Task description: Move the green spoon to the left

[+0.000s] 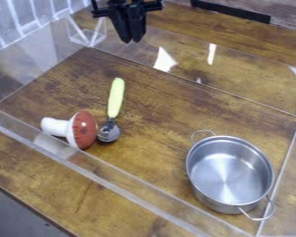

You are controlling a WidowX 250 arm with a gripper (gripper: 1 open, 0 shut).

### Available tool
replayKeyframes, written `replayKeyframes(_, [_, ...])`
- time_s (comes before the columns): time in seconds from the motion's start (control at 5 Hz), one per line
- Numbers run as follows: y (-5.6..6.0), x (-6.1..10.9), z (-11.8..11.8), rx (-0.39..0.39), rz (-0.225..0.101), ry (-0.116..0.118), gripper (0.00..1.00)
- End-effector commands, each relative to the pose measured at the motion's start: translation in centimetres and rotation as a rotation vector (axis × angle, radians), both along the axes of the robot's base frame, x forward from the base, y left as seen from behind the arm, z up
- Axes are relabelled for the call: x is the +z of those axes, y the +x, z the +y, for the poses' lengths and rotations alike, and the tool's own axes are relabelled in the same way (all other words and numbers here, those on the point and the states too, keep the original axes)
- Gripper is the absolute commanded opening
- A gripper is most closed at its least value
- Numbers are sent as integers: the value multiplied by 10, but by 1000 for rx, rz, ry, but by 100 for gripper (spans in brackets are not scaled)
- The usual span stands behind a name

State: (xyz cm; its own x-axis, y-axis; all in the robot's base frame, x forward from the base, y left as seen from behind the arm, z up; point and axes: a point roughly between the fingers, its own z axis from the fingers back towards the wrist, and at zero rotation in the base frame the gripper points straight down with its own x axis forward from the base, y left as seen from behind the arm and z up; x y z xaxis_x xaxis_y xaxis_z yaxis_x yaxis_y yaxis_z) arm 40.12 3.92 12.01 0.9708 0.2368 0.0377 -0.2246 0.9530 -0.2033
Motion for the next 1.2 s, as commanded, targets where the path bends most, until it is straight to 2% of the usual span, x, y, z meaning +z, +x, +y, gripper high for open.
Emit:
replayKeyframes(0.0, [5, 19, 8, 15, -59, 18, 0])
replayKeyframes(0.2, [14, 17, 13, 29, -60, 19, 0])
replayKeyframes(0.6, [22, 20, 23, 63, -65, 14, 0])
replayKeyframes(1.0, [17, 18, 15, 61, -54, 29, 0])
